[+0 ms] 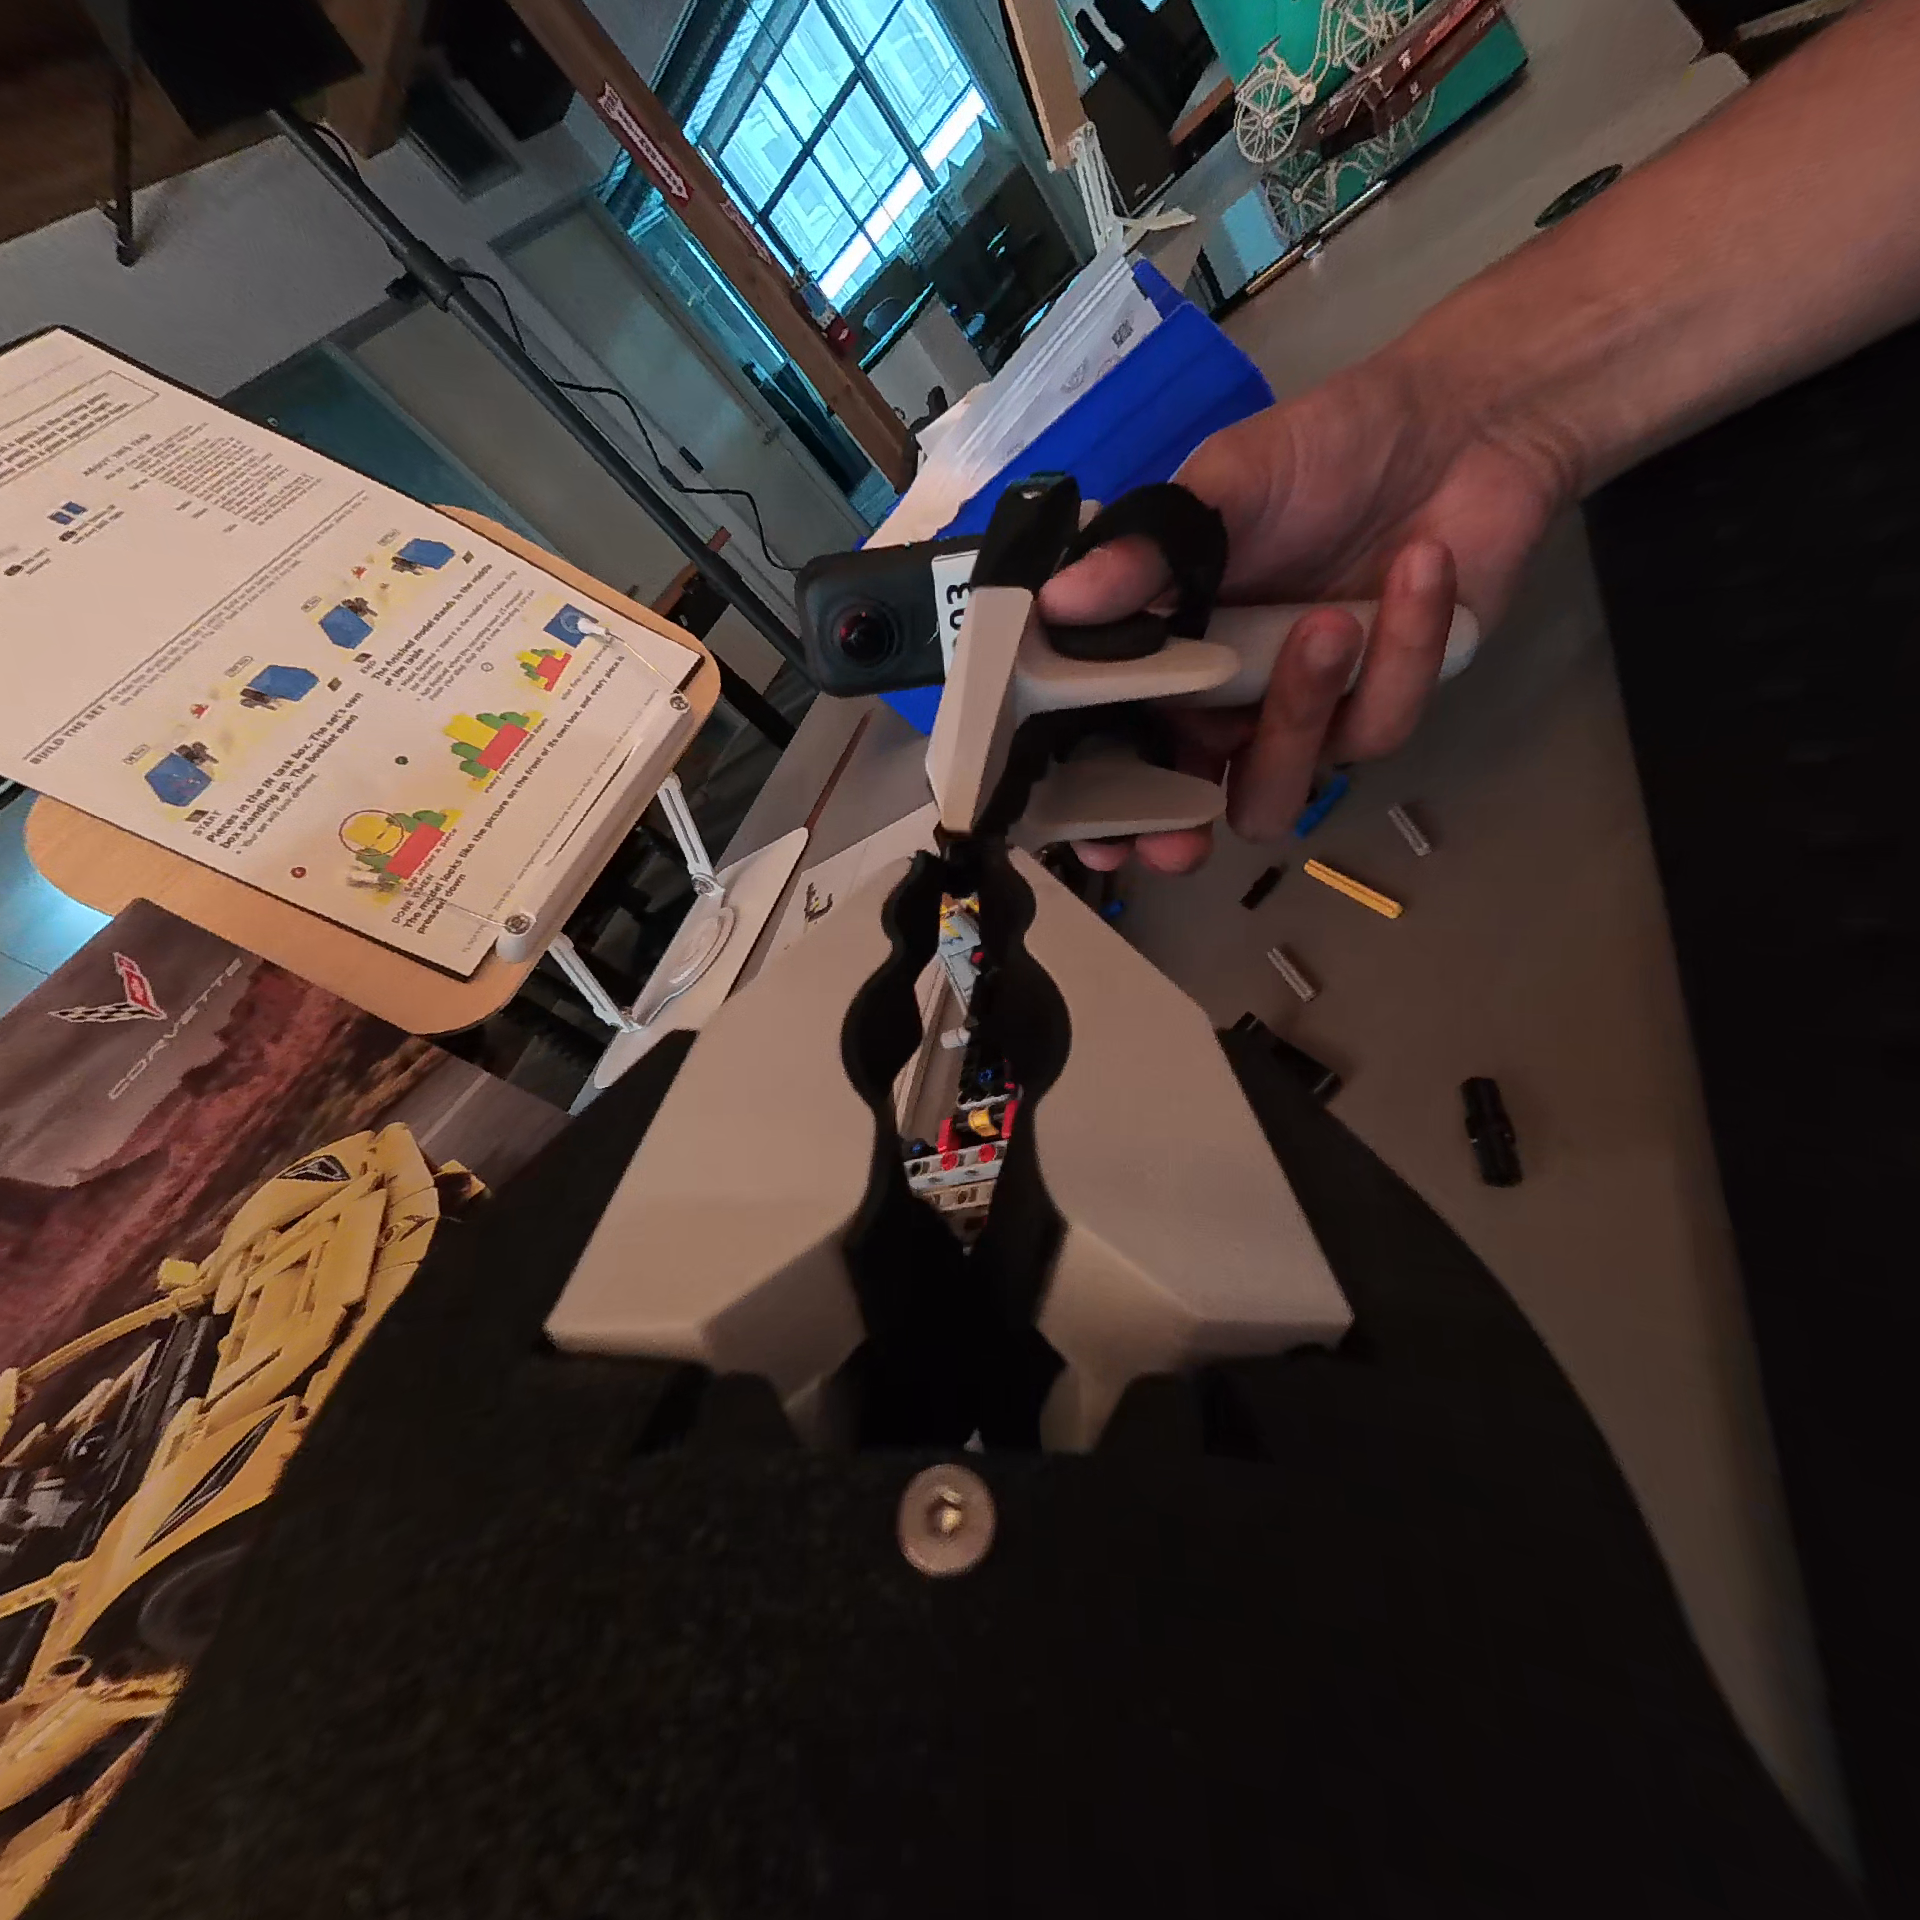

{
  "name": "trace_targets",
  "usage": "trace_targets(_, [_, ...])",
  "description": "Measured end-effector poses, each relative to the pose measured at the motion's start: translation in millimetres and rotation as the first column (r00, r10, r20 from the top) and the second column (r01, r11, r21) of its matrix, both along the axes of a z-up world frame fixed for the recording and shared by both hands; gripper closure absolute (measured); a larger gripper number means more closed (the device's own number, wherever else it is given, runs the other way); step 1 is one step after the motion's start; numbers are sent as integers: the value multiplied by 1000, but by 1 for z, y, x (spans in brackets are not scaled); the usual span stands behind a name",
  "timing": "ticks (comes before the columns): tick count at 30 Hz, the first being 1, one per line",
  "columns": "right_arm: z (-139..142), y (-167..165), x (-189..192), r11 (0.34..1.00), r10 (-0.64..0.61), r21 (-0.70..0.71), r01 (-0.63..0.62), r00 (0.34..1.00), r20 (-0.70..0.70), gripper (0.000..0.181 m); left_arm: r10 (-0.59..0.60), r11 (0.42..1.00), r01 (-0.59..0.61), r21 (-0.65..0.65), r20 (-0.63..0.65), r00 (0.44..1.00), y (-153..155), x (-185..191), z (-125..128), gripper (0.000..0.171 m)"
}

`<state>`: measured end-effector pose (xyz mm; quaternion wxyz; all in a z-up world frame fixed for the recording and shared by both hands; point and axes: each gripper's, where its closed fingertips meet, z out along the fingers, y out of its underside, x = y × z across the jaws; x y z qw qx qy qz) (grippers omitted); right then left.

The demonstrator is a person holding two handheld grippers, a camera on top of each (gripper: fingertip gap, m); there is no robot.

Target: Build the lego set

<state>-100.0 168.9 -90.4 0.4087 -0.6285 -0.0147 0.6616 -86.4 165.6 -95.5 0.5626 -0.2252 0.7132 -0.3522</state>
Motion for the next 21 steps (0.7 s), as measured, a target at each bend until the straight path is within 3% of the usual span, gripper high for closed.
trace_targets(21, [-4,-4,-2,1000,18,-1,-18,999,36,175,-18,1000,18,0,-17,1000,-4,-2,-4,167])
